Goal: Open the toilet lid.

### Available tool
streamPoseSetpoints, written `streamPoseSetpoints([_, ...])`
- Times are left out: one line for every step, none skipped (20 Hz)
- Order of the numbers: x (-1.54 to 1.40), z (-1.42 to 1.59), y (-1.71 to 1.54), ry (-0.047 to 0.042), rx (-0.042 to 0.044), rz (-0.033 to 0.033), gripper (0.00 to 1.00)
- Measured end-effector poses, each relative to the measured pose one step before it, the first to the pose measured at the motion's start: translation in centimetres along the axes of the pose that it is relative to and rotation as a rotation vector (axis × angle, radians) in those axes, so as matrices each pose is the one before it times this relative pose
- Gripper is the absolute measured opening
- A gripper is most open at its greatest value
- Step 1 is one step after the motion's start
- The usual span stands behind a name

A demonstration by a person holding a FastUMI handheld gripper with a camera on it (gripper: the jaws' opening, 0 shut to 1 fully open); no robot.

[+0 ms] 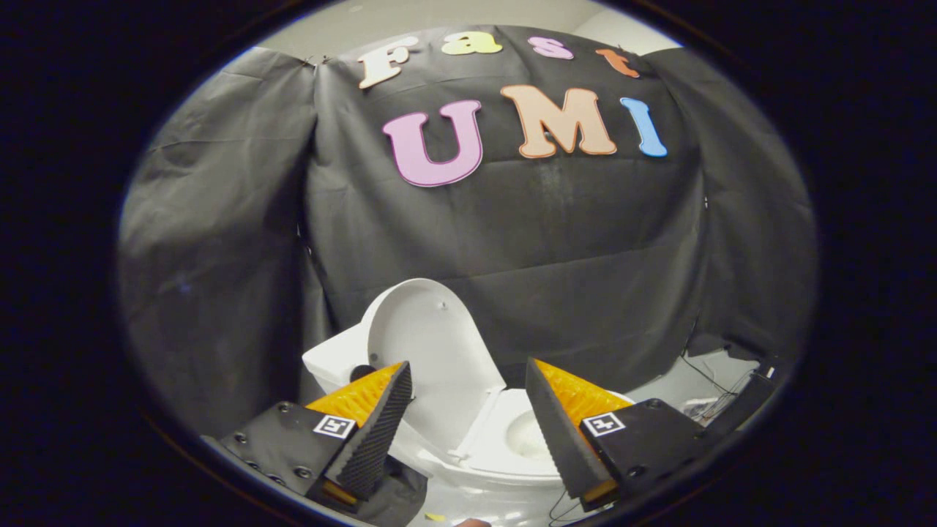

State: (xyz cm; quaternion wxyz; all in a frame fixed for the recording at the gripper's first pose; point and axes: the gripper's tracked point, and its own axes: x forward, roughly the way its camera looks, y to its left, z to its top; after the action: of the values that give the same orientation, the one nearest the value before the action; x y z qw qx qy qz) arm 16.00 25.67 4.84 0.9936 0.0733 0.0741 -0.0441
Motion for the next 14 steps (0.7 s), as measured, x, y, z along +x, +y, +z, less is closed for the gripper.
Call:
streamPoseSetpoints([0.051, 0.112, -0.674, -0.00537, -0.00310, 0.00756, 0.97])
streamPoseSetpoints([-0.121, 0.090, -0.695, -0.00216, -0.02070, 0.00846, 0.97])
streamPoseSetpoints([-0.171, -0.041, -1.047, -0.00311, -0.03046, -0.00120, 0.97])
streamPoseSetpoints([-0.238, 0.000, -1.304, -0.00334, -0.02647, -0.00836, 0.97])
streamPoseSetpoints([-0.143, -0.196, -1.081, -0.00173, -0.01872, 0.00055, 0.97])
streamPoseSetpoints([-0.266, -0.204, -0.751, 0.00513, -0.01540, 0.00968, 0.97])
streamPoseSetpoints([-0.061, -0.412, -0.854, 0.00510, -0.02287, 0.00028, 0.97])
streamPoseSetpoints([-0.321, -0.170, -1.247, 0.00079, -0.01934, -0.01383, 0.97])
streamPoseSetpoints([-0.117, -0.569, -1.131, 0.01435, -0.02033, -0.00924, 0.97])
streamPoseSetpoints([-0.095, -0.406, -0.532, 0.01081, -0.01699, 0.00737, 0.97])
streamPoseSetpoints([0.013, -0.271, -0.397, 0.01076, -0.01637, 0.00363, 0.97])
streamPoseSetpoints([-0.176, -0.301, -0.464, 0.00432, -0.01328, 0.00768, 0.97])
streamPoseSetpoints([-0.202, -0.185, -0.401, -0.00089, -0.00931, 0.01289, 0.97])
streamPoseSetpoints([-0.386, -0.157, -0.126, -0.01329, 0.00200, 0.01823, 0.97])
